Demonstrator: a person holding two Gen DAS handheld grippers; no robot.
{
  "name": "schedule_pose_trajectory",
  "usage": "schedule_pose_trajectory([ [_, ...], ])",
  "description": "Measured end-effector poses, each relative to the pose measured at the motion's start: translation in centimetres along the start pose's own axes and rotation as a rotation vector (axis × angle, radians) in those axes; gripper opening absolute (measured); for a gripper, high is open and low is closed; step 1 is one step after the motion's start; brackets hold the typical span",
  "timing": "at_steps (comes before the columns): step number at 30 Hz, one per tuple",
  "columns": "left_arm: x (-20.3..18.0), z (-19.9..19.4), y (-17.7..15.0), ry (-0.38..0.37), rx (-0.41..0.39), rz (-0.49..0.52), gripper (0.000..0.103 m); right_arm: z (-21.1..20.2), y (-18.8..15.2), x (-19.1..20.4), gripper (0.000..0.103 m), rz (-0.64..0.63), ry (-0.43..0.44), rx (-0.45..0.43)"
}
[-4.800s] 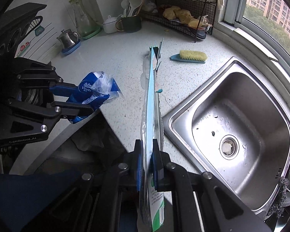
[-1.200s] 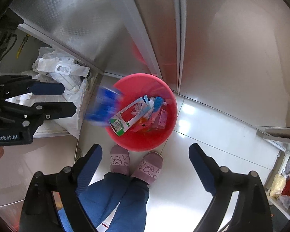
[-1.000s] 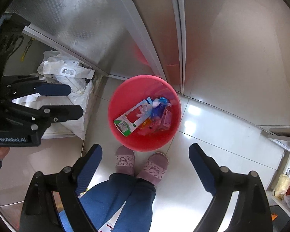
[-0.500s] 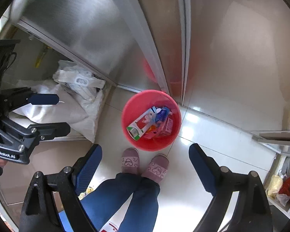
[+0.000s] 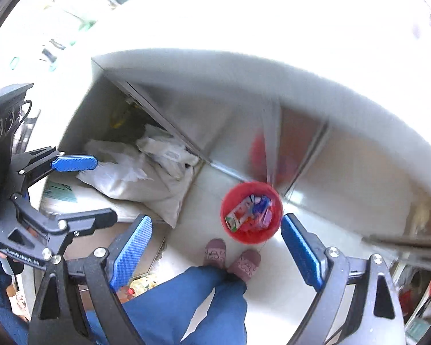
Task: Collect trash
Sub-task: 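Raise both tools back up to the counter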
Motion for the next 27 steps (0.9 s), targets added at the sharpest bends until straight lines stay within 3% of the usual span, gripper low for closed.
schedule_pose_trajectory([
  [5,1.1,-4.7,1.6,0.036,-0.063,-0.046,0.103,-3.1,2.8,2.2,0.091,-0.073,0.016,-0.03],
  [14,5.2,-10.3,6.1,0.143,-0.165,-0.103,0.103,-6.5,8.3,4.6,0.092,-0.165,-0.005,-0.073],
  [21,10.0,-11.9,12.4,0.201,-0.205,-0.103,0.103,-7.3,14.3,5.4,0.092,-0.191,-0.007,-0.116],
  [27,14.8,-11.7,19.0,0.19,-0.203,-0.047,0.103,-6.5,19.8,4.8,0.092,-0.167,-0.014,-0.135],
])
Point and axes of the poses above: each gripper's, at about its wrist camera, not at the fingertips, and z roughly the way its jaws point, x to its left, y to its top, the point moved 9 cm from there along z, roughly the way its jaws point, and after that the axes turned 10 degrees about y, right-handed, at the moved point
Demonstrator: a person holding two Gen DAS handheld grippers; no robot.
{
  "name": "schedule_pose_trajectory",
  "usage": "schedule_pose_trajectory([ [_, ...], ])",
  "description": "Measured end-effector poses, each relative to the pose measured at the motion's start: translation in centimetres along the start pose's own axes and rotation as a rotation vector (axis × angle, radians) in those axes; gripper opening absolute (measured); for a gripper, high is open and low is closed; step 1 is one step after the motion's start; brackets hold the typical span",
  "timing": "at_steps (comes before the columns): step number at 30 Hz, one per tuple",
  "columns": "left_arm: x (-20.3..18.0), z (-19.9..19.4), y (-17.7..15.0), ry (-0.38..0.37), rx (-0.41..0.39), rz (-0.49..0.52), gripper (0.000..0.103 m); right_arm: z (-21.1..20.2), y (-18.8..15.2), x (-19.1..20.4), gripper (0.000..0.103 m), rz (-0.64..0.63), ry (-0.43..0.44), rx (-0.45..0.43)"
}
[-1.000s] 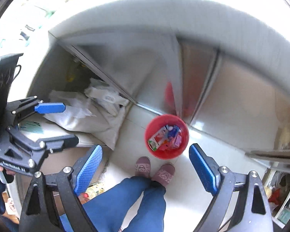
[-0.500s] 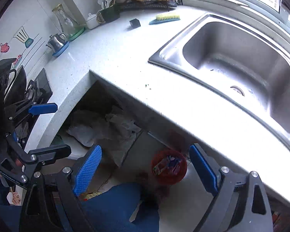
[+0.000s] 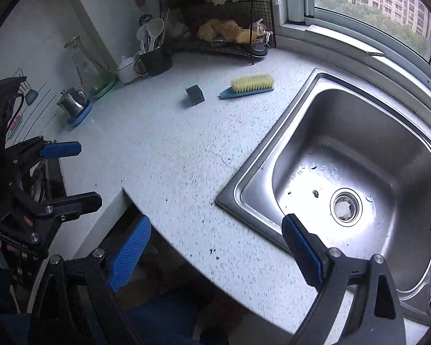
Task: Collect trash
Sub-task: 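Raise both tools back up to the counter, then grasp the black-and-teal plug adapter with the left tool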
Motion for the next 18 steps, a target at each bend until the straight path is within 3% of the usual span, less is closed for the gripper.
schedule_pose_trajectory([
  [11,5.4,6.8,9.2,-0.079,0.038,0.105,0.103,4.2,8.4,-3.7,0.092,0.108,-0.085,0.005],
  [18,7.0,12.2,12.8,-0.083,0.075,0.171,0.103,6.7,11.0,-5.9,0.092,0.178,-0.133,0.04],
])
Point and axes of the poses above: each gripper's, at about its wrist camera, not at the fingertips, and z roughly the way its jaws point, x to its left, y to its top, the point moved 9 cm from there along z, roughly the way its jaws point, and after that the axes turned 10 degrees about y, right-handed, at the moved point
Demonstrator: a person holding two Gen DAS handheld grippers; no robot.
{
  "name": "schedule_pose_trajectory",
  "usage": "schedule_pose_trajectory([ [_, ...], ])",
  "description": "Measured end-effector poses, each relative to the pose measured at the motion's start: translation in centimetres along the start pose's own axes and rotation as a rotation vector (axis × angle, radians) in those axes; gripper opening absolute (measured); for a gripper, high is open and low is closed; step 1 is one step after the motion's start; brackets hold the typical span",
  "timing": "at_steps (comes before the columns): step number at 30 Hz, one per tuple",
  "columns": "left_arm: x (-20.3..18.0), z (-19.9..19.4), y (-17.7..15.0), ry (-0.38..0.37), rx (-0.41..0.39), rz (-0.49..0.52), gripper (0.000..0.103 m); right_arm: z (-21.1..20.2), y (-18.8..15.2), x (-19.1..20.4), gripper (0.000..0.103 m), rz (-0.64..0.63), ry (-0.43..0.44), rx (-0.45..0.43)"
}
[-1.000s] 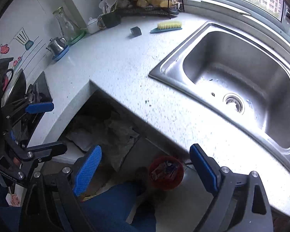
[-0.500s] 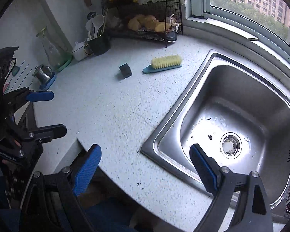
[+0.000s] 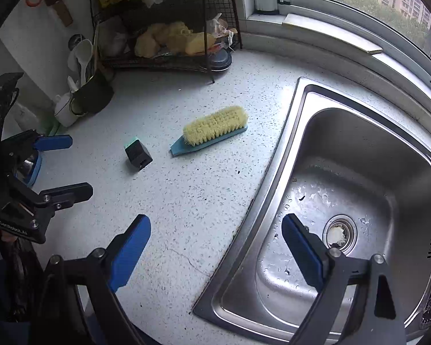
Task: Collect trash
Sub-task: 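Grasp the black-and-teal plug adapter with the left tool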
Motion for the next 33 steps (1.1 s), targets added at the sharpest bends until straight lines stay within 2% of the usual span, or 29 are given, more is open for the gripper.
schedule_pose_trajectory([
  [7,1.2,5.2,1.6,-0.064,0.064,0.057,0.103,2.0,1.2,-1.2,0.092,0.049,-0.025,0.051],
  [12,0.5,7.7,1.8,-0.051,0.073,0.157,0.103,3.1,1.8,-2.4,0.092,0.108,-0.046,0.077],
  [16,0.2,9.1,2.2,-0.056,0.07,0.182,0.102,3.8,2.0,-2.7,0.092,0.133,-0.049,0.094],
  [19,-0.1,9.9,2.2,-0.072,0.074,0.197,0.092,4.1,2.0,-2.7,0.092,0.139,-0.05,0.106],
  [21,-0.3,10.3,1.9,-0.077,0.09,0.21,0.08,4.3,2.1,-2.6,0.092,0.142,-0.054,0.112],
  [23,-0.5,10.6,1.6,-0.077,0.098,0.221,0.075,4.4,2.4,-2.7,0.092,0.143,-0.058,0.112],
  [28,0.0,10.1,1.6,-0.088,0.064,0.205,0.053,4.8,2.9,-2.9,0.092,0.168,-0.077,0.114],
  [33,0.7,9.7,1.2,-0.099,0.07,0.14,0.053,5.4,3.1,-3.2,0.092,0.248,-0.066,0.128],
])
Point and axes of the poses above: each gripper's, at about its wrist camera, not at the fingertips, and z roughly the way its jaws point, x to its left, y to its top, the point moved 9 cm from there along z, roughly the way its jaws point, and after that the axes turned 10 degrees about y, right-handed, at the moved point
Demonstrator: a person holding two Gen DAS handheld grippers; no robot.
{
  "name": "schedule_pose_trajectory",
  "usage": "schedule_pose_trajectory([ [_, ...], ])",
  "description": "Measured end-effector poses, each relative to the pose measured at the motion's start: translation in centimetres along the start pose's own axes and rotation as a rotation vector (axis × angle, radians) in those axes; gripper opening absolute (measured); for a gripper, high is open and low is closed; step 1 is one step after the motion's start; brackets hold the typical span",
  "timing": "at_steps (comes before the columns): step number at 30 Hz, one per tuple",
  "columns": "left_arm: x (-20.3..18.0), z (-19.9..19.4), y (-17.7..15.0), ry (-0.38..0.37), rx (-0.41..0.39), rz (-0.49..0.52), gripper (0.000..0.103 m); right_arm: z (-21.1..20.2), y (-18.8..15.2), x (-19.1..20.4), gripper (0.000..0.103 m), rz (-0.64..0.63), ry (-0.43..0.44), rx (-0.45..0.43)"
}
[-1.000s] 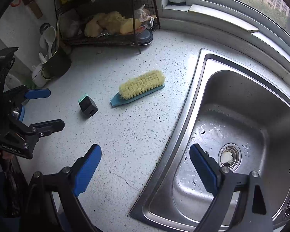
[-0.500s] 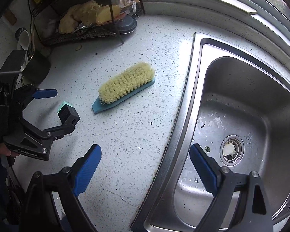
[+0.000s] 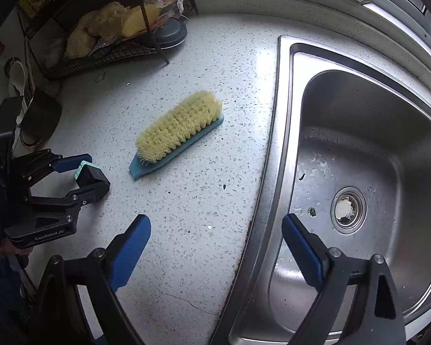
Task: Collect trash
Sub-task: 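Grasp the black-and-teal plug adapter with the left tool, then grasp the yellow scrub brush by its blue handle with the right tool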
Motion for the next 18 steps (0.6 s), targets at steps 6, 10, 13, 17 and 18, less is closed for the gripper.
schedule_pose_trajectory([
  [6,3.2,-2.1,-0.6,0.003,-0.026,-0.113,0.053,0.9,2.7,1.0,0.092,0.067,0.025,0.002],
  [10,5.9,-3.1,0.0,0.046,-0.031,-0.17,0.053,2.3,4.6,1.8,0.092,0.088,0.031,0.005],
  [13,7.5,-3.9,0.3,0.065,-0.034,-0.2,0.053,3.4,6.1,2.9,0.092,0.13,0.072,0.014],
  [17,9.1,-4.4,1.2,0.088,-0.028,-0.226,0.053,4.8,7.7,3.9,0.092,0.141,0.065,0.025],
  [18,9.3,-4.6,1.4,0.087,-0.03,-0.23,0.053,5.1,8.0,4.1,0.092,0.141,0.06,0.029],
])
Point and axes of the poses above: each gripper's, at about its wrist camera, not at the fingertips, and z roughly the way its jaws point, x to its left, y to its top, the point moved 9 cm from there along z, roughly the way its jaws point, and after that the axes turned 10 degrees about y, right-handed, at the moved point
